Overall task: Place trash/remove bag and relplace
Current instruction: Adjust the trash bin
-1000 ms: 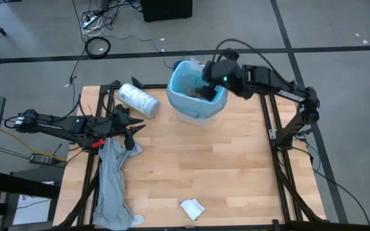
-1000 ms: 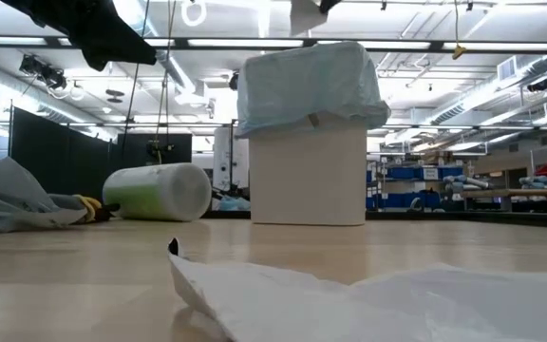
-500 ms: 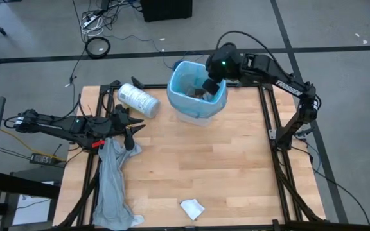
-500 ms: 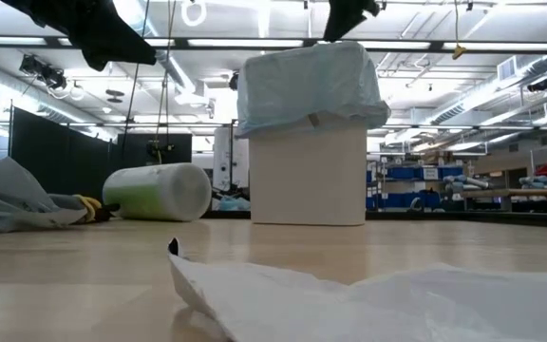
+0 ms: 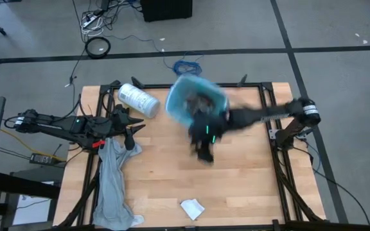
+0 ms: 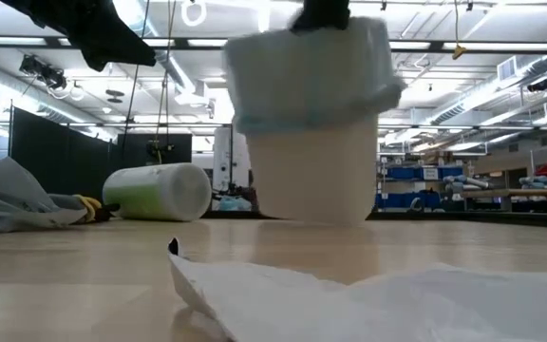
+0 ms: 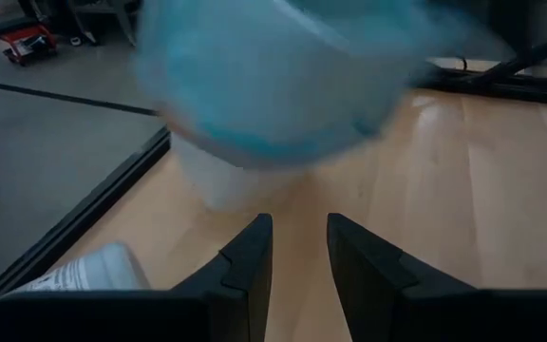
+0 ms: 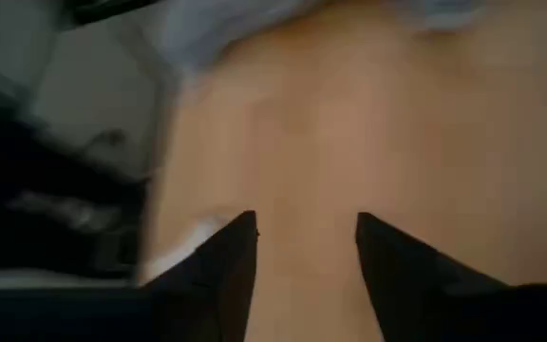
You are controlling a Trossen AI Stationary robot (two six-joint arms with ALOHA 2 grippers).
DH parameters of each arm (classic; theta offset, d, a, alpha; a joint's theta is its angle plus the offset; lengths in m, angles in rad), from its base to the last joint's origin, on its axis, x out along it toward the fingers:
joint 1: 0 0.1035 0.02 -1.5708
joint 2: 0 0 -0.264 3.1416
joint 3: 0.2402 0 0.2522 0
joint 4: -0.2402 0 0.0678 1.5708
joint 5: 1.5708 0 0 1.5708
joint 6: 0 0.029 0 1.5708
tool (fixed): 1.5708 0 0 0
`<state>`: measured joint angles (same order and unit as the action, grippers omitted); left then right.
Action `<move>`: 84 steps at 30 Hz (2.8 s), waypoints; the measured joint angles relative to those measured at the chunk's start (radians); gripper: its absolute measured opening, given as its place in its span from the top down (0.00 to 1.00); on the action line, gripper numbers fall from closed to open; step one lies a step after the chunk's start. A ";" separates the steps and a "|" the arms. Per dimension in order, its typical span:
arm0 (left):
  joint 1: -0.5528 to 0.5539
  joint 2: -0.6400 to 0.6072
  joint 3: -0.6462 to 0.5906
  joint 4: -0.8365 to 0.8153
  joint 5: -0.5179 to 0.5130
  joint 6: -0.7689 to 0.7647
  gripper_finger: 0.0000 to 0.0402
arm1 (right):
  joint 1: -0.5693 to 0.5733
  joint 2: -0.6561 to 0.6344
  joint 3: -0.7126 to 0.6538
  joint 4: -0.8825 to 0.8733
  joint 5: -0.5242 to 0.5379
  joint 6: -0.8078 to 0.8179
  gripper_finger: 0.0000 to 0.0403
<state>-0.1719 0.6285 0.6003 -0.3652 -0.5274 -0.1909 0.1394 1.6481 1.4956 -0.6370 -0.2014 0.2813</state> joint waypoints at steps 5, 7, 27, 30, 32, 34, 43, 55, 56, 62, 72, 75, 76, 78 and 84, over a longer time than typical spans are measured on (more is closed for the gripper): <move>0.000 0.000 0.000 -0.006 -0.004 0.002 0.72 | 0.173 -0.001 -0.200 0.320 0.191 0.101 0.51; 0.000 0.000 0.000 -0.002 -0.010 0.003 0.72 | 0.193 -0.001 -0.229 0.318 0.275 0.138 0.49; 0.002 0.000 0.000 0.008 -0.116 0.008 0.72 | 0.004 -0.180 -0.074 0.191 0.501 -0.057 0.51; 0.002 0.000 0.000 0.008 -0.117 0.008 0.72 | -0.074 -0.195 -0.074 0.162 0.529 -0.094 0.53; 0.002 0.000 0.000 0.008 -0.119 0.008 0.72 | -0.122 -0.196 -0.074 0.147 0.486 -0.102 0.54; 0.002 0.000 0.000 0.008 -0.119 0.008 0.72 | -0.153 -0.199 -0.074 0.121 0.410 -0.100 0.54; 0.002 0.000 0.000 -0.024 -0.132 0.008 0.72 | -0.029 -0.194 -0.074 -0.116 0.380 -0.234 0.51; 0.002 0.000 -0.001 -0.028 -0.183 0.008 0.72 | 0.114 -0.153 -0.080 -0.344 0.584 -0.194 0.48; 0.002 0.000 -0.006 -0.026 -0.184 0.007 0.72 | 0.121 -0.141 -0.080 -0.343 0.584 -0.180 0.48; 0.002 0.000 -0.044 -0.020 -0.184 -0.003 0.72 | 0.154 -0.096 -0.081 -0.338 0.584 -0.118 0.47; 0.002 0.001 -0.103 0.070 -0.182 -0.052 0.72 | 0.168 -0.098 -0.081 -0.368 0.571 -0.090 0.48; 0.002 0.000 -0.103 0.092 -0.182 -0.051 0.72 | 0.177 -0.096 -0.114 -0.350 0.556 -0.067 0.48; 0.002 0.000 -0.103 0.093 -0.182 -0.050 0.72 | 0.181 -0.097 -0.128 -0.335 0.564 -0.066 0.48; 0.002 0.000 -0.103 0.093 -0.182 -0.050 0.72 | 0.191 -0.098 -0.160 -0.344 0.643 -0.063 0.48; 0.002 0.000 -0.103 0.093 -0.183 -0.054 0.72 | 0.193 -0.097 -0.230 -0.435 0.900 0.135 0.64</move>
<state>-0.1699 0.6285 0.4975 -0.2726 -0.7101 -0.2447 0.3322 1.5509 1.2658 -1.0719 0.6990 0.4166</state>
